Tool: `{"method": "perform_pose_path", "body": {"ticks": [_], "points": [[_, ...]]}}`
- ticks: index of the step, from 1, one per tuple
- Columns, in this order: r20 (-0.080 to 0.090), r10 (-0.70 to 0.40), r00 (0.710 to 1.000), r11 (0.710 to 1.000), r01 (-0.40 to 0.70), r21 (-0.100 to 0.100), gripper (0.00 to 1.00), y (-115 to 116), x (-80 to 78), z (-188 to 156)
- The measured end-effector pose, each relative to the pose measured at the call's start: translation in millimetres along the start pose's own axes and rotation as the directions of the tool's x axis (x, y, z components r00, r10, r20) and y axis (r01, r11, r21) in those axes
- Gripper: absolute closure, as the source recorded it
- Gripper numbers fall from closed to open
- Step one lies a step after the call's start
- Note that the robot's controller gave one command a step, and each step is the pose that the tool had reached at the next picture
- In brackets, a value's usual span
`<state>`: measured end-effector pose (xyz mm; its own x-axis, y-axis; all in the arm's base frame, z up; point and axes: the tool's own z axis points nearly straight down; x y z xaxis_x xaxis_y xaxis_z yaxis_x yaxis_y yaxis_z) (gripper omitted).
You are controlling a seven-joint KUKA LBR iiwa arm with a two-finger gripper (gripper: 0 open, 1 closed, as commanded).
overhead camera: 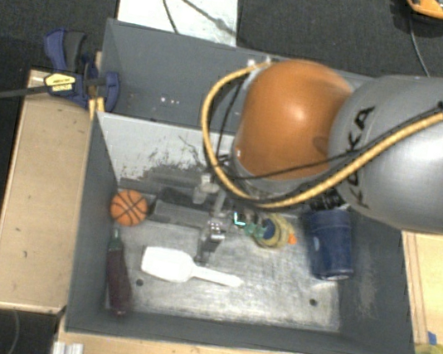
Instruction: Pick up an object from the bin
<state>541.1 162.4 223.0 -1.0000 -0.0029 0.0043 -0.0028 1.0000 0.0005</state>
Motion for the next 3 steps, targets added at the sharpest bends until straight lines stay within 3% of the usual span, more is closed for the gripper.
{"method": "perform_pose_path", "body": {"ticks": [1, 2, 3], "points": [[0.007, 0.005, 1.0, 1.0, -0.005, -0.001, 0.0, -1, -1.8, -4], [0.011, -0.006, 1.0, 1.0, 0.006, -0.002, 0.0, -9, 8.5, 61], [0.0, 0.055, 0.998, 0.998, -0.055, 0.001, 0.0, -20, 32.7, 77]]}}
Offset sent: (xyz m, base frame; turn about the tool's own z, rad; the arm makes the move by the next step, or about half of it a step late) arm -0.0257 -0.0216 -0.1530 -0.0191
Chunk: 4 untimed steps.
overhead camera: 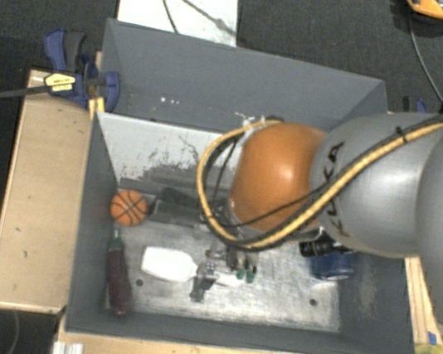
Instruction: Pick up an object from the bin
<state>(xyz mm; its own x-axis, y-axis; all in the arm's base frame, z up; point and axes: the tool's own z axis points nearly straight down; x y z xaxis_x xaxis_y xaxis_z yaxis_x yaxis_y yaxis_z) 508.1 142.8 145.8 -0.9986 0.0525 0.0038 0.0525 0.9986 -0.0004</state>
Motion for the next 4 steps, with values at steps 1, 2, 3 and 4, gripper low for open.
{"method": "perform_pose_path", "body": {"ticks": [1, 2, 3, 4], "points": [[0.005, 0.012, 1.0, 1.0, -0.012, -0.002, 0.0, 1, -0.5, 3], [0.008, 0.005, 1.0, 1.0, -0.005, -0.002, 0.0, -2, -20.2, 70], [0.003, 0.065, 0.998, 0.998, -0.065, -0.001, 1.0, 1, -4.6, 75], [0.002, 0.066, 0.998, 0.998, -0.066, -0.001, 1.0, 1, -4.7, 75]]}}
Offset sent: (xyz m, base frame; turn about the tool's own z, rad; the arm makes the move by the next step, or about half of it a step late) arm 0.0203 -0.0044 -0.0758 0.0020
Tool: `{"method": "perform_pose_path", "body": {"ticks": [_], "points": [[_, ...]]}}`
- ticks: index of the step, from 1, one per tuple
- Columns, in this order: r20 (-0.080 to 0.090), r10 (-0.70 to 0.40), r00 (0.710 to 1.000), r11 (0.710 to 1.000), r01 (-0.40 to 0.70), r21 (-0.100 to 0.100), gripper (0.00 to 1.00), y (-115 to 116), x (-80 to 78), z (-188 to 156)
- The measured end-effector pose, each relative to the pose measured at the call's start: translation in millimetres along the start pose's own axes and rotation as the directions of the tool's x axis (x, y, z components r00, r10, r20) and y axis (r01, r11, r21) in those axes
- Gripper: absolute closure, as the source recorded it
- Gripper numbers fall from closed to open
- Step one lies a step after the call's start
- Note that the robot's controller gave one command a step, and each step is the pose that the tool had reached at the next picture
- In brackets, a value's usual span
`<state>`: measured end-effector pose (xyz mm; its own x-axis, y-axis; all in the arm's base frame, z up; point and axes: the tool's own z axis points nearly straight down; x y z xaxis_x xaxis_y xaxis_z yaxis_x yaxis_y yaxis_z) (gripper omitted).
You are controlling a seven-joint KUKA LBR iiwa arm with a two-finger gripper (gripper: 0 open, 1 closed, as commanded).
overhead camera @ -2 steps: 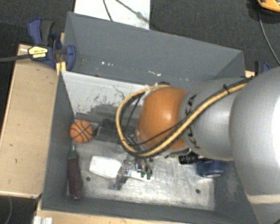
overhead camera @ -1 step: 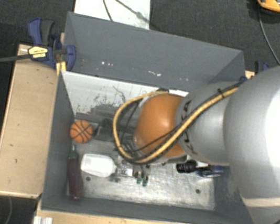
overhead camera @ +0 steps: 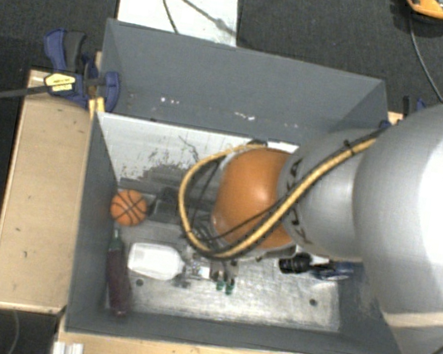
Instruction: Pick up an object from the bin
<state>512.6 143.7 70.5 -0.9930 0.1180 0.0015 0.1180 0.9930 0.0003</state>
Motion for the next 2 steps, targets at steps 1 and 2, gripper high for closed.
{"method": "perform_pose_path", "body": {"ticks": [1, 2], "points": [[-0.002, 0.001, 1.0, 1.0, -0.001, 0.001, 1.0, -1, 1.4, -4], [-0.007, 0.002, 1.0, 1.0, -0.002, 0.003, 1.0, -1, 2.8, -25]]}}
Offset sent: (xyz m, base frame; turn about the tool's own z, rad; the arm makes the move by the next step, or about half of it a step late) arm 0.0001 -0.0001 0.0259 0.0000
